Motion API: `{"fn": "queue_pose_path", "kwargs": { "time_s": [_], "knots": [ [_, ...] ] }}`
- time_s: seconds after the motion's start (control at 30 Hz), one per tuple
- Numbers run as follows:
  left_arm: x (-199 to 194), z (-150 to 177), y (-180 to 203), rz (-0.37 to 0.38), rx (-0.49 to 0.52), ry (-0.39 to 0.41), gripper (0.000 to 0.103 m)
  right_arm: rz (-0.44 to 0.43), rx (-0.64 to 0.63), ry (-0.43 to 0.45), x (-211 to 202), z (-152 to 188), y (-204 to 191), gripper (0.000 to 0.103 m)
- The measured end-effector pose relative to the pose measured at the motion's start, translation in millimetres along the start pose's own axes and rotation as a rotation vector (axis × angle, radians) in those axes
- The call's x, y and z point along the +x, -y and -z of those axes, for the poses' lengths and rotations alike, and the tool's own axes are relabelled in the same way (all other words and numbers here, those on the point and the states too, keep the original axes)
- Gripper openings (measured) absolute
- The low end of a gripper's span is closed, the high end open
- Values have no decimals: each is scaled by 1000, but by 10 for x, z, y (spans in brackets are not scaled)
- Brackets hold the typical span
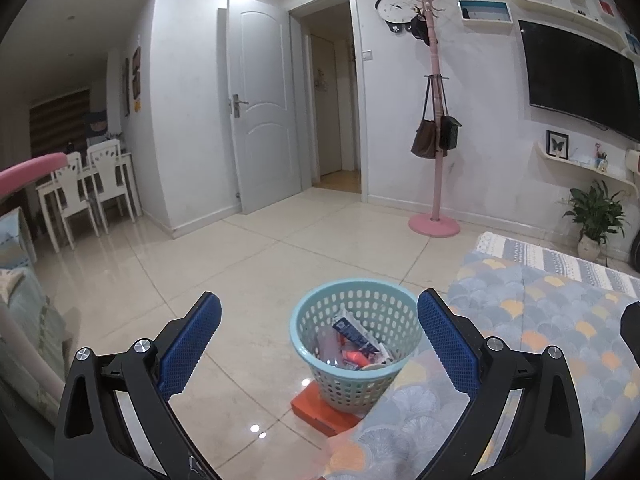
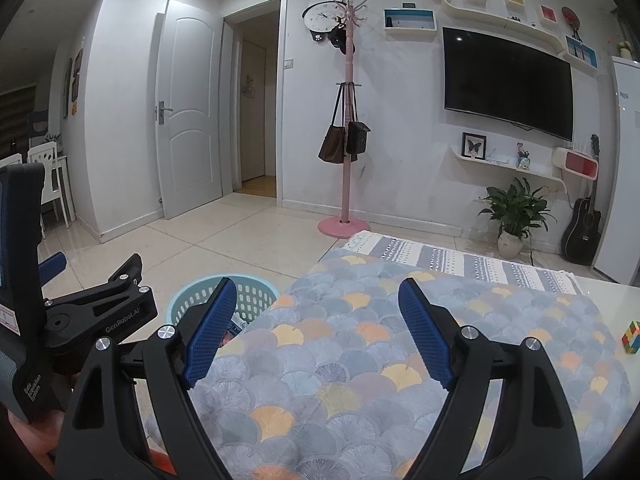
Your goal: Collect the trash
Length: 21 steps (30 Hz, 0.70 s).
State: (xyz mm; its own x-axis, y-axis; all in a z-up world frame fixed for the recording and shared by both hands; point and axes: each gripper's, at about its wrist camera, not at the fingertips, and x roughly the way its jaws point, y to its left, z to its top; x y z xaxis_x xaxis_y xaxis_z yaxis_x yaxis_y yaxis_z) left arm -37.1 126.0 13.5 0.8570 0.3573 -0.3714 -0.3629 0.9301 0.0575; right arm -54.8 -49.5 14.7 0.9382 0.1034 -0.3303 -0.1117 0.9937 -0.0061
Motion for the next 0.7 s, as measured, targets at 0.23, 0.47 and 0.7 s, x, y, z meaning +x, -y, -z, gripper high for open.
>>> {"fn": "queue_pose_path", "kwargs": {
  "time_s": [0.23, 0.47, 0.7],
  "knots": [
    [10, -4, 16, -11, 7, 3, 96, -5, 5, -8, 46, -9, -12, 79],
    [-50, 0, 33, -18, 28, 45, 95, -7, -10, -9, 68, -16, -40, 79],
    [-6, -21, -82, 4, -24, 21, 95, -13, -20, -20, 89, -42, -60, 79]
  ]
}}
